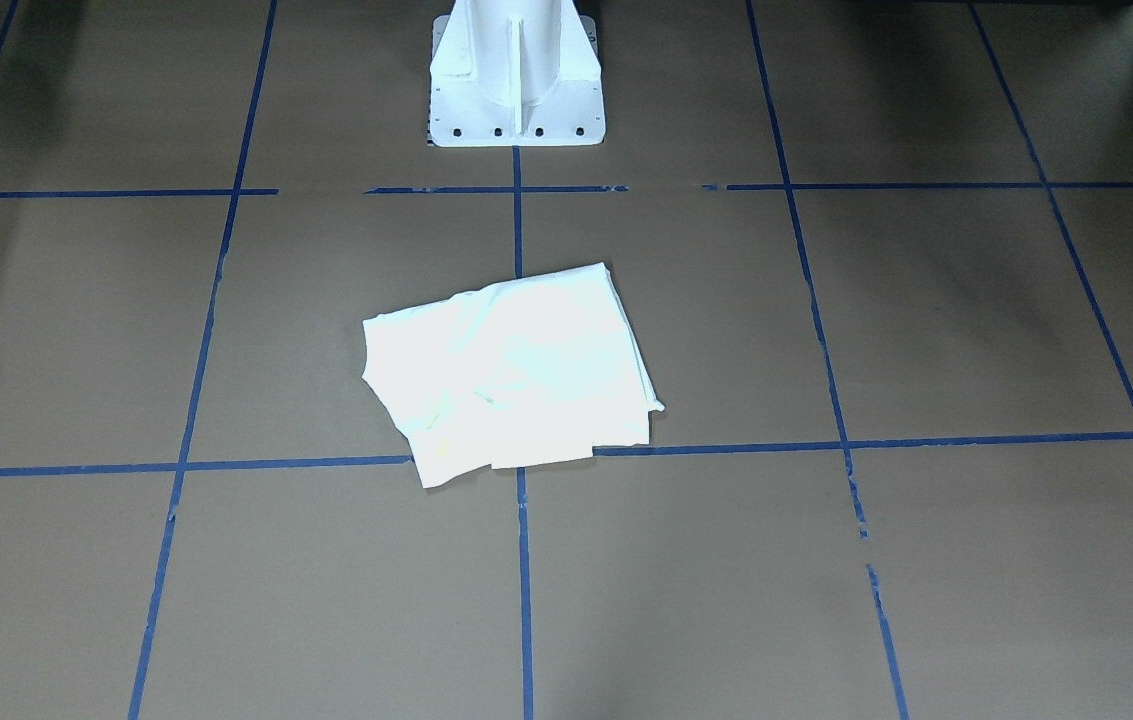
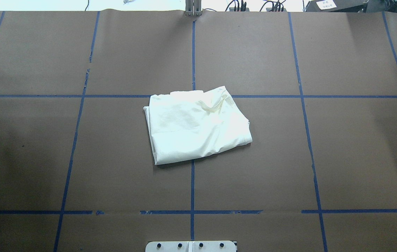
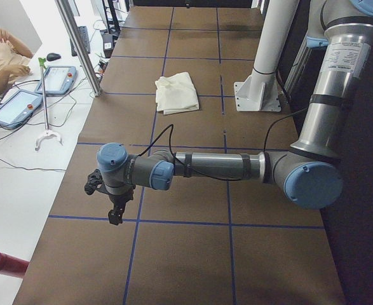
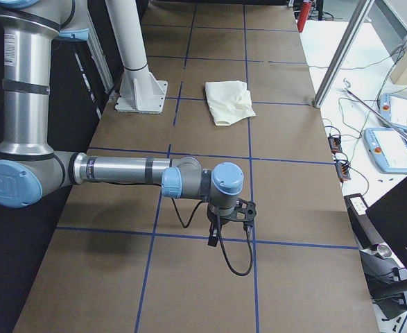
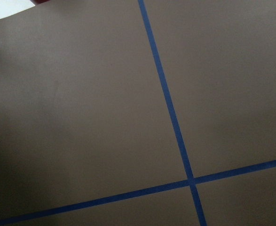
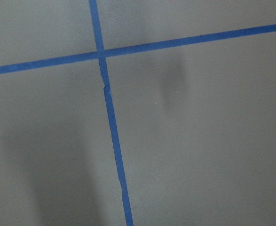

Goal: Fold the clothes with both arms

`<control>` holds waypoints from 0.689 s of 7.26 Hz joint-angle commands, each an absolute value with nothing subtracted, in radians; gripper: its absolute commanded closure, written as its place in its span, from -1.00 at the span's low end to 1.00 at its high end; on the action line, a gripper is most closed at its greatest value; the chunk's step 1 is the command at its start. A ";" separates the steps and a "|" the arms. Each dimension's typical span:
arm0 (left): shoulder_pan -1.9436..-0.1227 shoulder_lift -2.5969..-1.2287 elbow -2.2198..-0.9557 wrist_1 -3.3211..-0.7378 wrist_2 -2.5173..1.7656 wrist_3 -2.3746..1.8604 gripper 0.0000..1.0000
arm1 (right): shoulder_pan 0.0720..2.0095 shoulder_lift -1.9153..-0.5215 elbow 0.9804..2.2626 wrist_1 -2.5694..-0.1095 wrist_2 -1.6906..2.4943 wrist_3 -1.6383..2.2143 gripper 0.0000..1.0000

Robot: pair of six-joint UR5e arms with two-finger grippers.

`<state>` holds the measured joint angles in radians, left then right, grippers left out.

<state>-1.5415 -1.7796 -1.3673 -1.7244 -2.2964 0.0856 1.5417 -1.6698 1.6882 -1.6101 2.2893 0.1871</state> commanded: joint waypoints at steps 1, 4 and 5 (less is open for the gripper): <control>-1.540 -1.784 -1.371 -1.715 -2.319 0.086 -1.00 | 1.578 -1.641 1.684 -1.614 2.295 0.183 -1.00; -1.537 -1.793 -1.371 -1.703 -2.319 0.086 -1.00 | 1.578 -1.654 1.683 -1.603 2.286 0.186 -1.00; -1.539 -1.792 -1.376 -1.703 -2.321 0.086 -1.00 | 1.578 -1.655 1.683 -1.603 2.286 0.186 -1.00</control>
<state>-1.5387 -1.7903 -1.3730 -1.7064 -2.3197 0.0860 1.5779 -1.6531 1.6835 -1.6037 2.2860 0.1854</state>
